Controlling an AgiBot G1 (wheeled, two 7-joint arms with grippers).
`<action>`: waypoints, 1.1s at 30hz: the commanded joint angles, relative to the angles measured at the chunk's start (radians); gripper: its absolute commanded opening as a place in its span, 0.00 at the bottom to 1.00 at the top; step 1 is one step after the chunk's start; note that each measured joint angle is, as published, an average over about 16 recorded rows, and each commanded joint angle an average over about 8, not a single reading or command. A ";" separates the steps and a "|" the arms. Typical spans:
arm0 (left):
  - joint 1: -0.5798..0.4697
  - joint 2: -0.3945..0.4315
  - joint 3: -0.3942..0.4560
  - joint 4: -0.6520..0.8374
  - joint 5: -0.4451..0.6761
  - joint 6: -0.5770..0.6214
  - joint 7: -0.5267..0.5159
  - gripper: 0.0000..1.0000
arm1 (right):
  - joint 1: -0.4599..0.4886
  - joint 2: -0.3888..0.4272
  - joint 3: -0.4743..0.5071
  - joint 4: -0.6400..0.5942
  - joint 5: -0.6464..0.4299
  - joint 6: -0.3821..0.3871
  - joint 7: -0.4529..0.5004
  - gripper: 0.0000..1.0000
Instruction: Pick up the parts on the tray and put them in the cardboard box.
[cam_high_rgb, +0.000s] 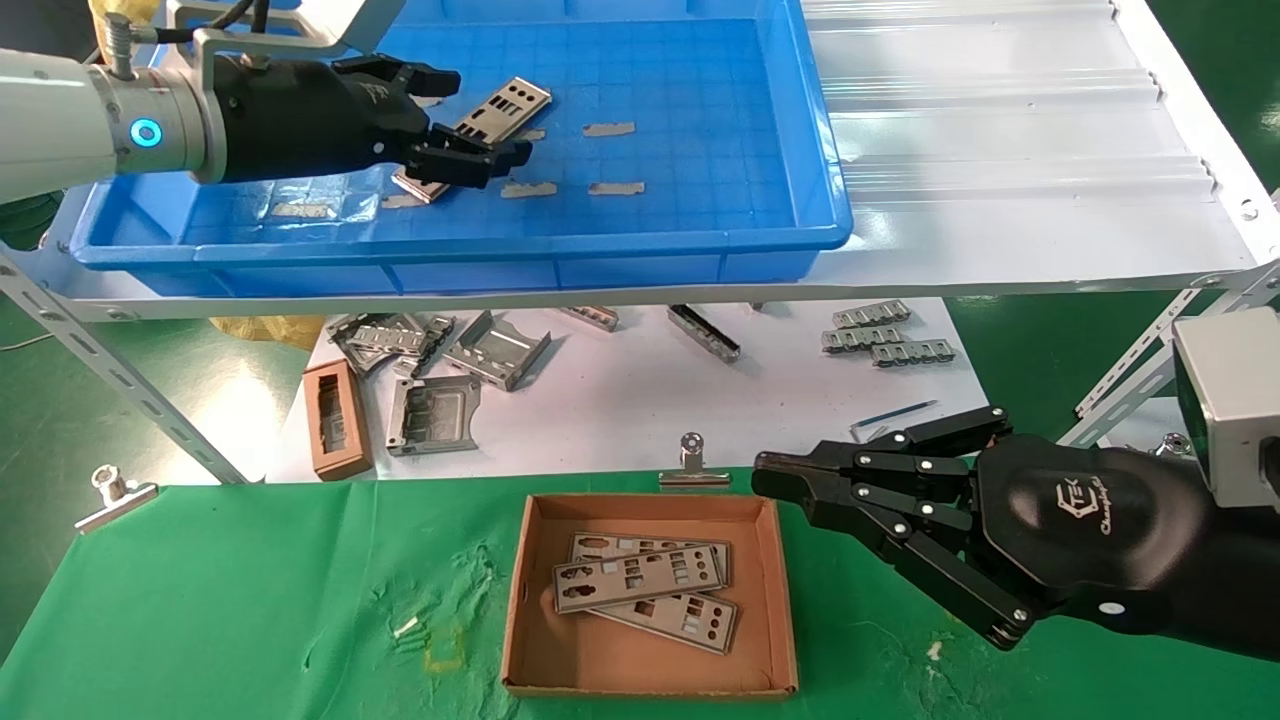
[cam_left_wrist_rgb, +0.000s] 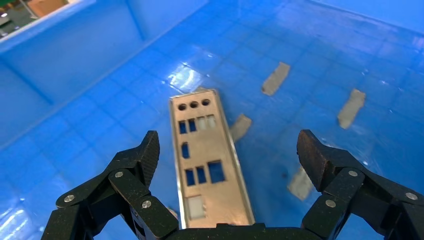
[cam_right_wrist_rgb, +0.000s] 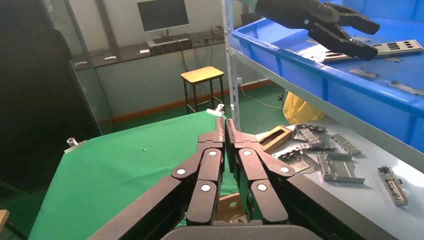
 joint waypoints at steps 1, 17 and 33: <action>-0.007 0.008 0.001 0.018 0.002 -0.009 0.009 1.00 | 0.000 0.000 0.000 0.000 0.000 0.000 0.000 1.00; -0.014 0.045 -0.013 0.092 -0.017 -0.040 0.006 0.00 | 0.000 0.000 0.000 0.000 0.000 0.000 0.000 1.00; -0.018 0.053 -0.009 0.108 -0.013 -0.058 0.001 0.00 | 0.000 0.000 0.000 0.000 0.000 0.000 0.000 1.00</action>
